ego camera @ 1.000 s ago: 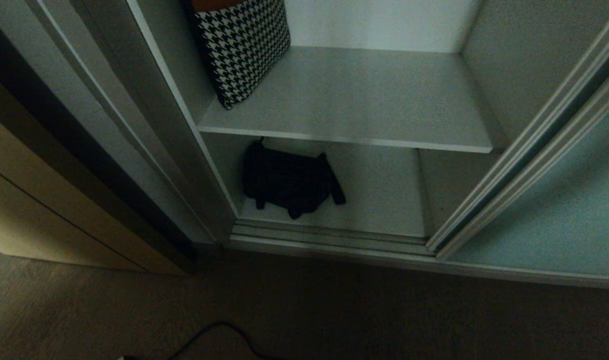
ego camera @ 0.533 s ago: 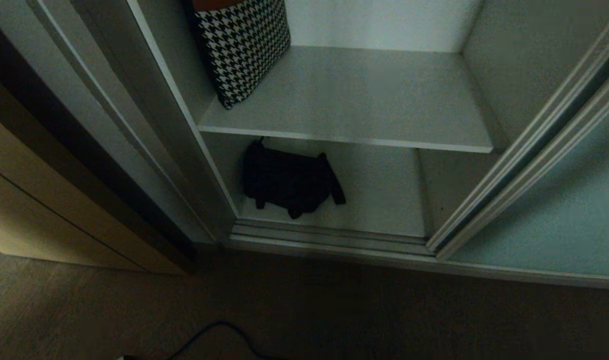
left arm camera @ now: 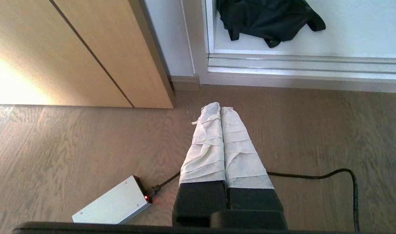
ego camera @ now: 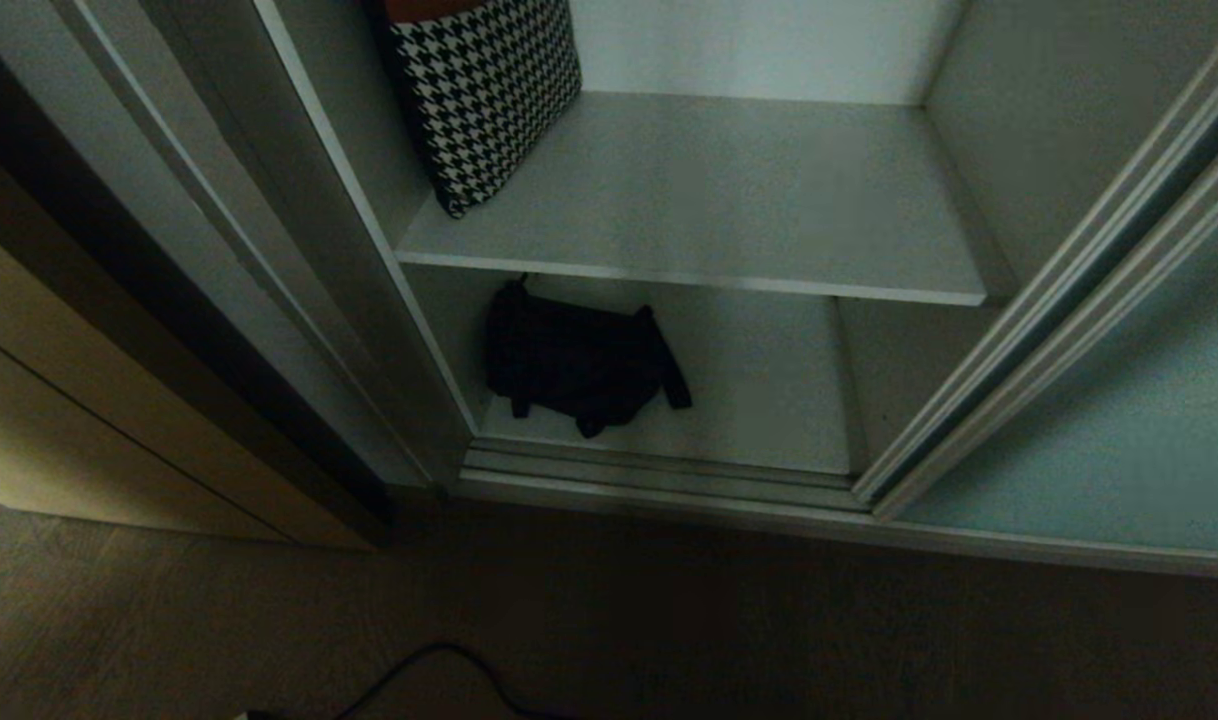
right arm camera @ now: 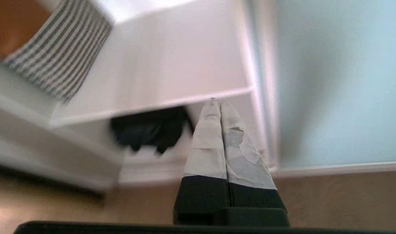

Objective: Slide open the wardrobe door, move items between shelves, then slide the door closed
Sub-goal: Close the door

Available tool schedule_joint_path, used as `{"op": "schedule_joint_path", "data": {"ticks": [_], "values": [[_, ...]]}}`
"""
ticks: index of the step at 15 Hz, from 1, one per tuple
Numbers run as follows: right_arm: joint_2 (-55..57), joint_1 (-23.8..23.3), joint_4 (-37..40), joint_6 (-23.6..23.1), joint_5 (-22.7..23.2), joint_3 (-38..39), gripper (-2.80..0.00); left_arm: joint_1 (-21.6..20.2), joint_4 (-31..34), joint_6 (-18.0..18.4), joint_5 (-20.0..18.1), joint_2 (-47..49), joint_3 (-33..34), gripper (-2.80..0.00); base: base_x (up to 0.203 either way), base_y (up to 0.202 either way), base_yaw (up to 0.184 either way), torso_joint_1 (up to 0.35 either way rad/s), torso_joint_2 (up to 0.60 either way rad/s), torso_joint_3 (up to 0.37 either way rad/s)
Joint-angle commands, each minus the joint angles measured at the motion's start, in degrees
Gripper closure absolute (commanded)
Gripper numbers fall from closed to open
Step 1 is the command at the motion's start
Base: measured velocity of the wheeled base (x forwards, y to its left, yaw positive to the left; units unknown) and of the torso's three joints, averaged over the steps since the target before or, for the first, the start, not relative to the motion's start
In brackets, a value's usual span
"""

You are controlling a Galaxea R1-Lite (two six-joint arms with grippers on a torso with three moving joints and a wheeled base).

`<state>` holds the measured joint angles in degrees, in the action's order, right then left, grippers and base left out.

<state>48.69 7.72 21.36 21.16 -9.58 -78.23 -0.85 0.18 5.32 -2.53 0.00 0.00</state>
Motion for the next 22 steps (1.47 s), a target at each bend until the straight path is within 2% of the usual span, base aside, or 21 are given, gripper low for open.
{"op": "schedule_joint_path", "data": {"ticks": [1,3,5,7,10,14,16,18,20,22], "values": [[1.1,-1.3,0.3,0.0,-0.6,-1.7,0.00,0.0,0.0,0.0,0.0,0.1,0.0,0.00,0.000,0.000,0.000,0.000,0.00,0.000],[1.9,-1.7,0.1,-1.1,-0.8,-1.2,0.00,0.0,0.0,0.0,0.0,0.1,0.0,0.00,0.000,0.000,0.000,0.000,0.00,0.000],[4.0,-2.3,-0.2,-1.2,-3.2,-1.1,0.00,0.0,0.0,0.0,0.0,0.1,0.0,0.00,0.000,0.000,0.000,0.000,0.00,0.000],[6.0,-2.5,-3.5,-1.1,-4.3,-1.0,0.00,0.0,0.0,0.0,0.0,0.1,0.0,0.00,0.000,0.000,0.000,0.000,0.00,0.000],[7.8,-7.5,-5.9,-1.6,-3.0,-0.7,0.00,0.0,0.0,0.0,0.0,0.1,0.0,0.00,0.000,0.000,0.000,0.000,0.00,0.000],[9.4,-16.7,-6.1,-1.1,9.6,-0.6,0.00,0.0,0.0,0.0,0.0,0.1,0.0,0.00,0.000,0.000,0.000,0.000,0.00,0.000],[10.3,-20.7,-6.2,1.2,17.3,-0.2,0.00,0.0,0.0,0.0,0.0,0.1,0.0,0.00,0.000,0.000,0.000,0.000,0.00,0.000],[11.6,-24.0,-6.9,3.1,20.1,-0.1,0.00,0.0,0.0,0.0,0.0,0.1,0.0,0.00,0.000,0.000,0.000,0.000,0.00,0.000],[13.7,-27.3,-10.4,5.7,25.9,0.3,0.00,0.0,0.0,0.0,0.0,0.1,0.0,0.00,0.000,0.000,0.000,0.000,0.00,0.000],[14.7,-27.9,-13.6,7.3,27.7,1.8,0.00,0.0,0.0,0.0,0.0,0.1,0.0,0.00,0.000,0.000,0.000,0.000,0.00,0.000]]}}
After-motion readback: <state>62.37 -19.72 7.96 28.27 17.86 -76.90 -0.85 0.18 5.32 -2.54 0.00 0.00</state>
